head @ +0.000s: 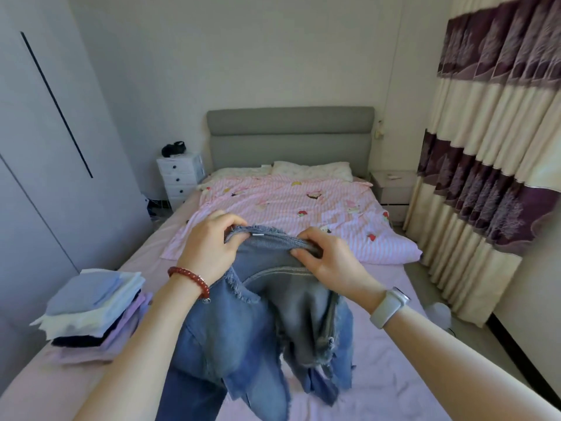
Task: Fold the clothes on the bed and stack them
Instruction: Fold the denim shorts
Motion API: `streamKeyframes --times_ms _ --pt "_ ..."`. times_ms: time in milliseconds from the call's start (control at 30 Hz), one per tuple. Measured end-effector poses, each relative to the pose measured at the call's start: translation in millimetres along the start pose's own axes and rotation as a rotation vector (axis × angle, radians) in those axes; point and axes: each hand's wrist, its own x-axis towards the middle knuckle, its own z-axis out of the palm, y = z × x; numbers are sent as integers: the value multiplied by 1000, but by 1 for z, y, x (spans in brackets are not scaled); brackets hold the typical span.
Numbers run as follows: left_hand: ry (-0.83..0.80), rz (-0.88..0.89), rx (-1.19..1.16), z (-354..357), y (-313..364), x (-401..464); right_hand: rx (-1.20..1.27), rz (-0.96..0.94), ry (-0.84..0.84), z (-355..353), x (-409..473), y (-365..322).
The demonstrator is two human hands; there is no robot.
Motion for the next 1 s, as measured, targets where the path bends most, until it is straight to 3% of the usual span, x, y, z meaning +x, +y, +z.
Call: streamKeyframes --times_ms 133,300,500,633,767,1000 --pt "-4 -42 10 -27 0 -27 -109 -56 125 1 -29 -32" --pt "-85 32 -40 -58 1 -53 -194 -107 142 1 -72 -71" --pt "-76 154 -244 -74 24 -63 -483 -73 585 -4 -99 -112" --pt "-85 235 -408 -84 35 -72 -586 -59 721 -21 -114 -138" --pt "-268 210 -435 -63 13 -77 -581 73 612 -28 -113 -137" --pt "-590 30 -464 5 -46 -77 -472 351 409 9 -96 -64"
